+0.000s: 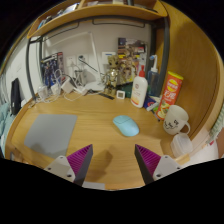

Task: Arrange mouse

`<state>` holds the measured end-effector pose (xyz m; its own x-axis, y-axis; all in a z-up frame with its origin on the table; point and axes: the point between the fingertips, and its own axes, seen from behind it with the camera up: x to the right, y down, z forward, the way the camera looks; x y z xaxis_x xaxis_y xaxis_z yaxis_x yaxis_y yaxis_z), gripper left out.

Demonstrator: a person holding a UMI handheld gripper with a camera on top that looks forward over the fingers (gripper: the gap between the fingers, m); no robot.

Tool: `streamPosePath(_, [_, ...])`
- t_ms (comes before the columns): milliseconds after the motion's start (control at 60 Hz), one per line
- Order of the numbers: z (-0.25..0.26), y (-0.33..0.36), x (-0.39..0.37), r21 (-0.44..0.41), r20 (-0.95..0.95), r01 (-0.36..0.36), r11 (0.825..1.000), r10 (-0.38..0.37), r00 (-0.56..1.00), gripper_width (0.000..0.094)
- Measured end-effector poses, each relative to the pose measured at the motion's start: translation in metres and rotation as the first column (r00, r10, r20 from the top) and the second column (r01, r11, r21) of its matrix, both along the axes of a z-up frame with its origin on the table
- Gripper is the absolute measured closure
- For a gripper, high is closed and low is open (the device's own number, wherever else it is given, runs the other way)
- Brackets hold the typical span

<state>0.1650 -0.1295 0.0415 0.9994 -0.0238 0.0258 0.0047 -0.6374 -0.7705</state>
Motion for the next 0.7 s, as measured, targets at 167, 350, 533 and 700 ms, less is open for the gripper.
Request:
streamPosePath(167, [-0.029,0.040,0.032,-0.004,-0.027,0.000,1.000,0.000,1.000,0.0093])
streamPosePath(350, [-0.048,0.080,0.055,-0.025,-0.050,0.013,1.000,-0.014,0.999,0.0089])
streamPosePath(533, [-0.053,0.117,0.068,-0.008,-0.071,-0.006,1.000,0.005,0.997,0.0114])
streamPosePath(700, [-0.053,0.142,0.079,0.004,-0.065,-0.013,1.000,0.013,0.998,0.0196])
